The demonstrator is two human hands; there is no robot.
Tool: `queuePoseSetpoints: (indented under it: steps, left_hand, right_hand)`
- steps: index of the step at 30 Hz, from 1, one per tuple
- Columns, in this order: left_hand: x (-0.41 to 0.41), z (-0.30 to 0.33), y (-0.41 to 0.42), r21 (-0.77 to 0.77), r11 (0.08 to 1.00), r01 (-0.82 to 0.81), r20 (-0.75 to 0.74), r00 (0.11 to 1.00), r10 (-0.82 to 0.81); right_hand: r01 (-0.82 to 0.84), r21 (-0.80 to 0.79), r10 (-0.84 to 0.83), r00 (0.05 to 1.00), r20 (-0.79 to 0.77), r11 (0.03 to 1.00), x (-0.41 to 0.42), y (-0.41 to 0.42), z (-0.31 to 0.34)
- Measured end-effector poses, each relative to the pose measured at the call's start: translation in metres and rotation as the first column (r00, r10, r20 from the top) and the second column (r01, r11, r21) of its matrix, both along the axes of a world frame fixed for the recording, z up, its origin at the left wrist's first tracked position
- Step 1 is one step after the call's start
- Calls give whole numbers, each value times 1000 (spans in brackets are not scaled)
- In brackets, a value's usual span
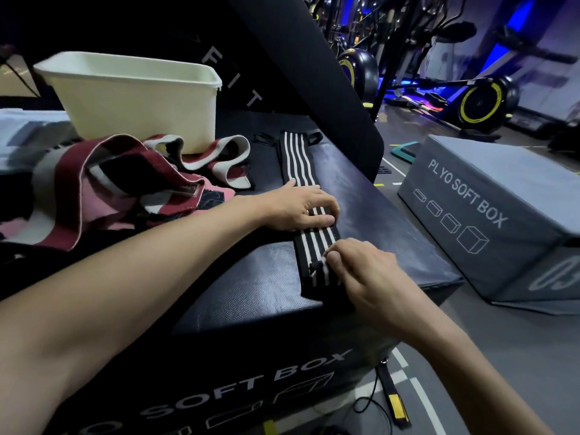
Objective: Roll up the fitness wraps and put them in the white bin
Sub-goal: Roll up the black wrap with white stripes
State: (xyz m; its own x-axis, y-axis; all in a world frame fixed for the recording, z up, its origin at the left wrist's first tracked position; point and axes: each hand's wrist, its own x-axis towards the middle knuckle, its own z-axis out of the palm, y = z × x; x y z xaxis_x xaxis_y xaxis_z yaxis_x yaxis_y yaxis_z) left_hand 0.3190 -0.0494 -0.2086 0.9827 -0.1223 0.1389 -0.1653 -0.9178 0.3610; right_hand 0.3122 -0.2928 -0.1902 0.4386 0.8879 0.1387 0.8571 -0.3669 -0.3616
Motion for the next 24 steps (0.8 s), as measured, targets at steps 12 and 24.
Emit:
queuePoseSetpoints:
  steps: [12, 24]
  left_hand:
    - [-5, 1, -3, -82, 996, -34, 19, 999, 35]
    - [-8, 7, -9, 29, 998, -47, -45, 998, 48]
  right_hand:
    - [47, -29, -50, 989, -138, 998, 10, 3, 1]
    - [113, 138, -99, 990, -104, 984, 19, 14, 5]
